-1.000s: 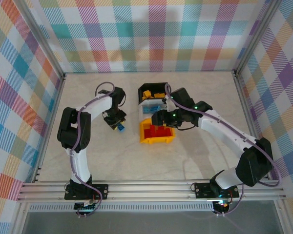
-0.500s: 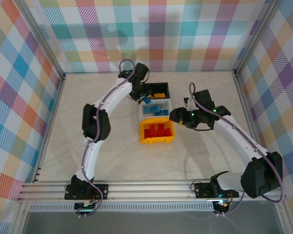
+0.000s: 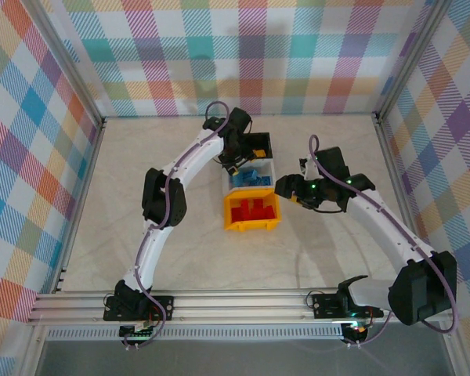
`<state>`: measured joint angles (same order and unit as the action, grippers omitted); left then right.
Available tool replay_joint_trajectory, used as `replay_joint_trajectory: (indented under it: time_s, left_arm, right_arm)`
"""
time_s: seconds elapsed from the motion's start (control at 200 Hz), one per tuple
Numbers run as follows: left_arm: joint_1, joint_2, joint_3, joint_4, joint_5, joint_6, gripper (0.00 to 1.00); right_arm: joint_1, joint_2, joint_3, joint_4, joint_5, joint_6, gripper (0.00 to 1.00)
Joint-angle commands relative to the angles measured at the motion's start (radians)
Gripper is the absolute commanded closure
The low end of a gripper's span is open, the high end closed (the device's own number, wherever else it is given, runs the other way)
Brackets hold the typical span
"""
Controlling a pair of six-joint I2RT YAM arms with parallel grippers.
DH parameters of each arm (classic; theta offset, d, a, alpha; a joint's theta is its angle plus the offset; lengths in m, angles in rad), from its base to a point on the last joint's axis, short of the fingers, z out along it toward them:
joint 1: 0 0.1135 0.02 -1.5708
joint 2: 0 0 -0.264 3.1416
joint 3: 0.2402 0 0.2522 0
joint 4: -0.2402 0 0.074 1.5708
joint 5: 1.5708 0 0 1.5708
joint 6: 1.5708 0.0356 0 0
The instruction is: Sort the legos into containers by color
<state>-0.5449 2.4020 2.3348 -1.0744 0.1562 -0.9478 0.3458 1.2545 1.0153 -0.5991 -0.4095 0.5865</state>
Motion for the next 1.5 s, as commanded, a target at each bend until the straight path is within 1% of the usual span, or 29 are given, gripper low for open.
replay_joint_trajectory:
  time_s: [0.0,0.07,0.14,0.22,0.27,0.34,0.455,0.505,0.57,0.65,0.75,0.87,0.96,1.04,1.15,1.215,1.28,1.34,1.4,1.495]
  left_arm:
    - [0.002,-0.072,0.018,-0.061,-0.019,0.045,0.36]
    - [0.003,-0.122,0.018,-0.098,-0.061,0.100,0.34]
    - [0.006,-0.185,0.011,-0.153,-0.127,0.179,0.30]
    - [0.019,-0.285,-0.057,-0.192,-0.202,0.267,0.26]
    - [0.042,-0.376,-0.157,-0.176,-0.228,0.304,0.24]
    - [0.097,-0.532,-0.372,-0.107,-0.237,0.322,0.23]
    - [0.233,-0.799,-0.706,0.050,-0.201,0.334,0.16]
    - [0.295,-0.895,-0.821,0.087,-0.186,0.345,0.11]
    - [0.358,-0.989,-0.917,0.111,-0.211,0.373,0.01]
    - [0.403,-1.064,-0.999,0.130,-0.267,0.426,0.00]
    - [0.436,-1.107,-1.088,0.172,-0.344,0.475,0.00]
    - [0.443,-1.167,-1.236,0.337,-0.380,0.525,0.00]
    - [0.451,-1.187,-1.327,0.442,-0.404,0.524,0.00]
    - [0.456,-1.194,-1.403,0.544,-0.433,0.532,0.00]
    - [0.455,-1.209,-1.520,0.746,-0.449,0.590,0.00]
    - [0.457,-1.215,-1.581,0.892,-0.462,0.632,0.00]
    - [0.459,-1.207,-1.628,1.004,-0.475,0.681,0.00]
    - [0.460,-1.188,-1.660,1.087,-0.472,0.745,0.00]
    - [0.461,-1.158,-1.684,1.154,-0.462,0.805,0.00]
    - [0.461,-1.092,-1.716,1.247,-0.436,0.875,0.00]
  right_arm:
    - [-0.011,0.025,0.024,0.024,-0.026,-0.014,0.33]
    - [-0.019,0.041,0.043,0.023,-0.026,-0.027,0.33]
    - [-0.028,0.057,0.071,0.022,-0.016,-0.046,0.32]
    - [-0.044,0.067,0.090,0.035,0.008,-0.079,0.32]
    - [-0.056,0.068,0.097,0.050,0.028,-0.104,0.31]
    - [-0.078,0.068,0.096,0.080,0.059,-0.138,0.31]
    - [-0.105,0.067,0.071,0.134,0.119,-0.221,0.30]
    - [-0.116,0.068,0.060,0.153,0.140,-0.269,0.28]
    - [-0.132,0.071,0.049,0.169,0.173,-0.335,0.24]
    - [-0.171,0.085,0.035,0.187,0.212,-0.409,0.20]
    - [-0.261,0.110,0.006,0.232,0.223,-0.457,0.18]
    - [-0.383,0.161,-0.033,0.300,0.206,-0.495,0.17]
    - [-0.433,0.204,-0.072,0.374,0.209,-0.523,0.17]
    - [-0.439,0.220,-0.134,0.493,0.203,-0.567,0.16]
    - [-0.438,0.219,-0.272,0.757,0.146,-0.606,0.14]
    - [-0.439,0.220,-0.325,0.866,0.154,-0.589,0.14]
    - [-0.439,0.222,-0.374,0.942,0.137,-0.583,0.14]
    - [-0.438,0.214,-0.437,1.056,0.121,-0.566,0.14]
    - [-0.438,0.213,-0.468,1.108,0.118,-0.559,0.13]
    - [-0.438,0.211,-0.469,1.109,0.106,-0.570,0.13]
